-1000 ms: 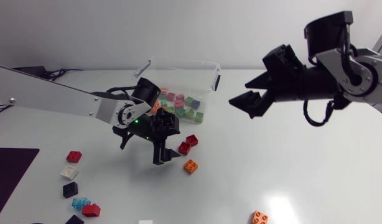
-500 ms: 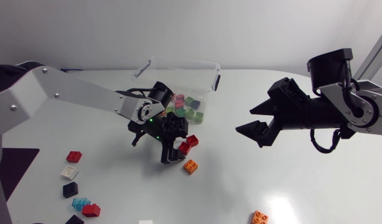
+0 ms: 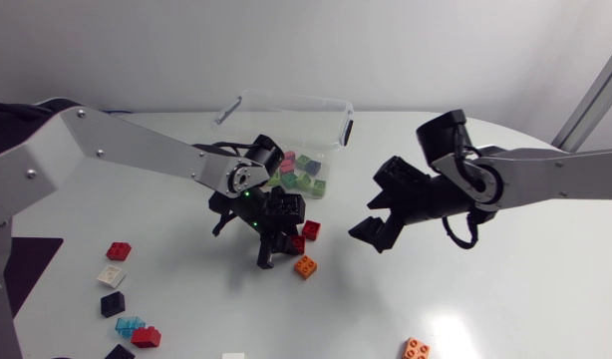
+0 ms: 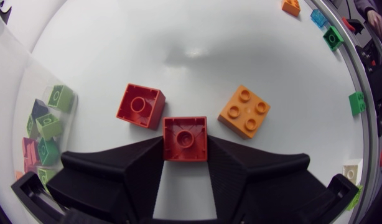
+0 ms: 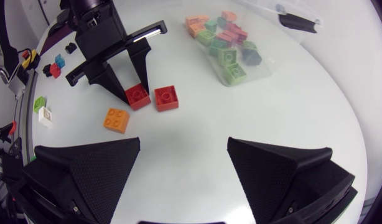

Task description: Place the duplo bricks in the container

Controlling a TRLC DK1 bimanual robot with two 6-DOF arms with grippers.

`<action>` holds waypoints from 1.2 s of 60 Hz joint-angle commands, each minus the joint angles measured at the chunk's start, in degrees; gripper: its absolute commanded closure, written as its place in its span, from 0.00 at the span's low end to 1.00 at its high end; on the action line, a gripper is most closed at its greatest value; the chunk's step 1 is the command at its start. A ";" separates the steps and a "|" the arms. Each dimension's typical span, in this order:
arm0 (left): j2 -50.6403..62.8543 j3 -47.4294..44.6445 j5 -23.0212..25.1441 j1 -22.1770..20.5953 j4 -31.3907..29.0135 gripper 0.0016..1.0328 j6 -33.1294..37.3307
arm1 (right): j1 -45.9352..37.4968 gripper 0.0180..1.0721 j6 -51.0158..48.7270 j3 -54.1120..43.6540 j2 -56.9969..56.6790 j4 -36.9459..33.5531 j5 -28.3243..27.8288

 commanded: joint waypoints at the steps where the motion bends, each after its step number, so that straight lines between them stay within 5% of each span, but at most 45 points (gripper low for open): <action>1: -1.70 -0.31 0.23 0.09 -2.36 0.88 1.95 | 2.44 0.04 -0.71 2.91 2.69 0.81 0.64; 47: -25.25 -4.70 1.11 4.75 -3.85 0.88 -4.20 | 9.47 0.09 -6.34 17.94 24.39 -0.77 2.13; 58: -27.80 -3.56 1.11 5.19 -3.68 0.88 -5.70 | 9.82 0.23 -6.60 19.34 27.03 -0.51 2.84; 67: -28.33 -1.80 1.46 6.07 -1.57 0.89 -8.42 | 10.53 0.60 -6.16 19.61 27.73 -0.16 3.28; 72: -28.24 -0.84 1.46 6.77 0.80 0.89 -10.44 | 10.53 0.69 -6.08 19.25 27.38 -0.16 3.36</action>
